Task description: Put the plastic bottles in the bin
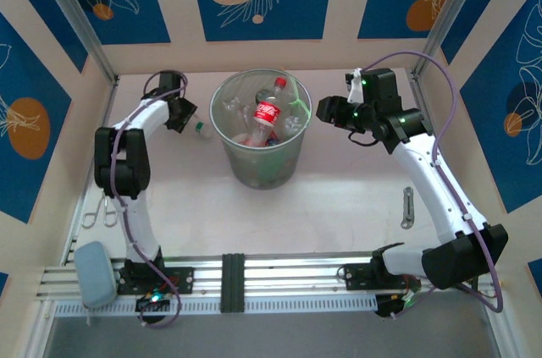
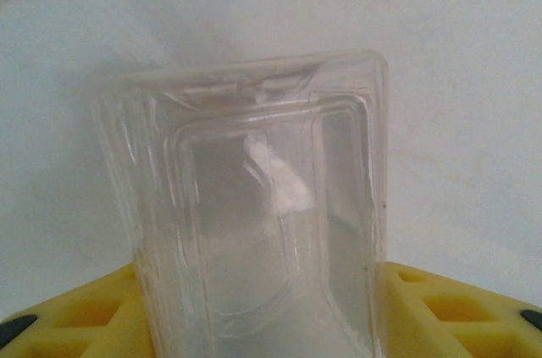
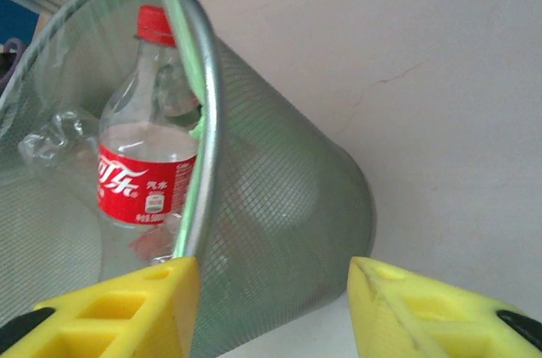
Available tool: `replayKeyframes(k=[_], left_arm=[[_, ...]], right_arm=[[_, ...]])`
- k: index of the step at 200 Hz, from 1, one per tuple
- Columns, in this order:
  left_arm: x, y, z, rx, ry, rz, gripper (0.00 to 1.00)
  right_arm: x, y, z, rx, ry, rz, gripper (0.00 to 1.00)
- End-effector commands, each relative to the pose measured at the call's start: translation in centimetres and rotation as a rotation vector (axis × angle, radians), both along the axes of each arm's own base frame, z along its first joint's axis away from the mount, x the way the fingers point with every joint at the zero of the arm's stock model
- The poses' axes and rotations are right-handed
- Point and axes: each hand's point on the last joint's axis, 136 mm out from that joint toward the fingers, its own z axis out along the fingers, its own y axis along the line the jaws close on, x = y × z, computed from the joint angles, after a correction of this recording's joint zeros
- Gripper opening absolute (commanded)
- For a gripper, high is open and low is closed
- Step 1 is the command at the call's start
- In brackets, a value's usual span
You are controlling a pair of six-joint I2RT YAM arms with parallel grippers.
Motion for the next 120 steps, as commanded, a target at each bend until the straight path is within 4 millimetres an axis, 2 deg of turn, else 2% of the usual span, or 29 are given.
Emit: replayKeyframes(k=[1,31,52,84,120], left_arm=[[0.1,1.5,6.6,0.047,-0.165,-0.027,0.48],[-1.6,3.1,11.8,0.12,-0.278,-0.028,0.41],[-3.1,3.6,15.6,0.173,-0.342,-0.055,0.4],[-5.6,3.1,22.2,0.221,-0.452,-0.131,0.37],[-8.2,1.1,30.8,0.257,-0.638,-0.273,0.34]], right_arm=[[-0.4,1.9,0.8,0.053,-0.021,0.072,0.5],[-0.1,3.8,1.3,0.119,-0.038,0.124,0.5],[0.3,4.1,0.4,0.103,-0.012,0.129,0.49],[0.8,4.2,-0.4,0.083,0.013,0.118,0.45],[1.1,4.3,-1.0,0.072,0.029,0.113,0.4]])
